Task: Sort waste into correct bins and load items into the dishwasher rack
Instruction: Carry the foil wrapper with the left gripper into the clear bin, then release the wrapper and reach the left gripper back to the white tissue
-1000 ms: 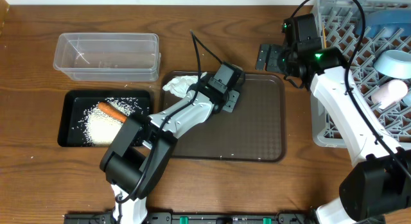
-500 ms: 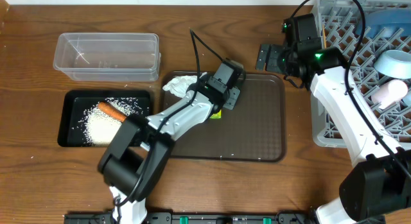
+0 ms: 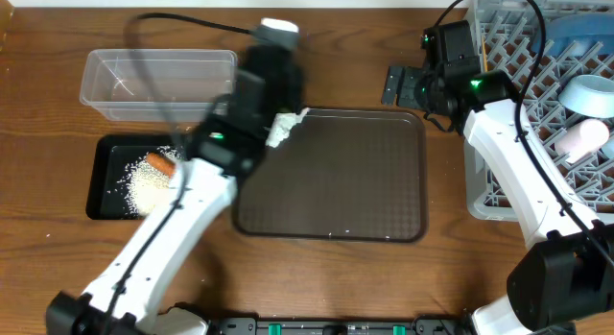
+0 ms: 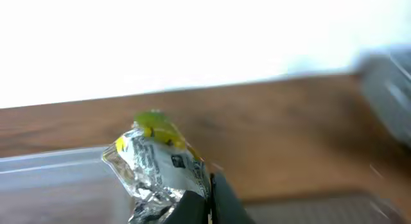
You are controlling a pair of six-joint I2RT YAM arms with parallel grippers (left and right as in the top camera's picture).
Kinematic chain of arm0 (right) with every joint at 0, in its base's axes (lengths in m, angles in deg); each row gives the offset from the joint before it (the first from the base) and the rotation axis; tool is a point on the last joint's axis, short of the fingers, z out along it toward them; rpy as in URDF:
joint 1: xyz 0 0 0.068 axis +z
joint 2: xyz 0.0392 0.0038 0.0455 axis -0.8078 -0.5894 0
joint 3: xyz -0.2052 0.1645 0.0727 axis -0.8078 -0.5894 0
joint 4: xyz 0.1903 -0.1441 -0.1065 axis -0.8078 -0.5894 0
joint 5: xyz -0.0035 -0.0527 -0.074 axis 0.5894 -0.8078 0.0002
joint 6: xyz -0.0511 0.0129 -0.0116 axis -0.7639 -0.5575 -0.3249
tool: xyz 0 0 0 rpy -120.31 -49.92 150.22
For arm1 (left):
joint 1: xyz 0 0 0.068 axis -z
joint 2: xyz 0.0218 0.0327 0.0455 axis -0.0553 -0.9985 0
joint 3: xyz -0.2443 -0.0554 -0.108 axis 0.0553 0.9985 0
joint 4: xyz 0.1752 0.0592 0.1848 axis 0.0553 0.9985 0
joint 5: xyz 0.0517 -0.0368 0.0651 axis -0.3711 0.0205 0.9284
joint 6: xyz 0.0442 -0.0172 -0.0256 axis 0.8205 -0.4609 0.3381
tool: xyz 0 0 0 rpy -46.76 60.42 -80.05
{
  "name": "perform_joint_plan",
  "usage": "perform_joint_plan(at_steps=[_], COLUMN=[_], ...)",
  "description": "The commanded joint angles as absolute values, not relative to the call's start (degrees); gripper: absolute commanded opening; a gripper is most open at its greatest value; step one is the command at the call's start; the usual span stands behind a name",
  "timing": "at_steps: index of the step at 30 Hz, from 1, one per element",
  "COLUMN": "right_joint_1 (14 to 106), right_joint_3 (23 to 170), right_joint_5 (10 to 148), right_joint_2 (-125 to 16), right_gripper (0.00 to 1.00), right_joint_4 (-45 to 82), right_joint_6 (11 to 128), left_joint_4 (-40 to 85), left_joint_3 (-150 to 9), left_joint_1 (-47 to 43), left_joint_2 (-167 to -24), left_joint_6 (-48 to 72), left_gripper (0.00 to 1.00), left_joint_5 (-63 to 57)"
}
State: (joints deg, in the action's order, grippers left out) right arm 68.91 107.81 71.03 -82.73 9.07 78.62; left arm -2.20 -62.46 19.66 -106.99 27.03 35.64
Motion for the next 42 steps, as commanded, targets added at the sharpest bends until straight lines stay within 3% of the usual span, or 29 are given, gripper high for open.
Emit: perform_joint_plan(at_steps=[1, 9, 14, 15, 16, 17, 18, 21, 22, 32, 37, 42], right_joint_1=[69.7, 69.7, 69.7, 69.7, 69.7, 69.7, 69.7, 69.7, 69.7, 69.7, 69.7, 69.7], right_joint_3=[108.1, 108.1, 108.1, 108.1, 108.1, 108.1, 108.1, 108.1, 108.1, 108.1, 108.1, 108.1], right_joint_5=[70.4, 70.4, 70.4, 70.4, 70.4, 70.4, 70.4, 70.4, 70.4, 70.4, 70.4, 70.4], right_joint_2=[-81.5, -81.5, -81.5, -81.5, -81.5, -81.5, -81.5, -81.5, -81.5, -81.5, -81.5, -81.5], right_gripper=[0.99, 0.99, 0.99, 0.99, 0.99, 0.99, 0.99, 0.99, 0.99, 0.99, 0.99, 0.99], right_joint_4=[9.2, 9.2, 9.2, 9.2, 9.2, 9.2, 9.2, 9.2, 9.2, 9.2, 9.2, 9.2], right_joint_6=[79.3, 79.3, 79.3, 79.3, 79.3, 79.3, 79.3, 79.3, 79.3, 79.3, 79.3, 79.3], left_joint_4=[-4.3, -20.8, -27.4, -27.6, -27.6, -27.5, -27.2, -26.4, -26.3, -17.9, -0.7, 10.3], left_joint_3=[-62.5, -62.5, -62.5, -62.5, -62.5, -62.5, -62.5, -62.5, -62.5, -62.5, -62.5, -62.5], left_joint_1=[13.7, -0.1, -5.0, -5.7, -6.5, -7.1, -7.5, -8.1, -8.1, -3.9, 2.2, 10.3], left_joint_2=[-107.6, -116.4, -123.9, -124.8, -125.7, -126.3, -126.6, -126.5, -126.2, -115.2, -114.4, -118.9], left_joint_6=[26.9, 12.4, 1.4, -0.2, -1.5, -1.9, -1.9, -1.8, -1.8, -1.7, 0.0, 20.3], left_gripper=[0.06, 0.06, 0.07, 0.13, 0.27, 0.54, 0.64, 0.74, 0.82, 0.97, 0.99, 0.99], left_joint_5=[36.9, 26.8, 26.4, 26.4, 26.4, 26.4, 26.4, 26.2, 25.5, 3.1, 8.6, 10.4])
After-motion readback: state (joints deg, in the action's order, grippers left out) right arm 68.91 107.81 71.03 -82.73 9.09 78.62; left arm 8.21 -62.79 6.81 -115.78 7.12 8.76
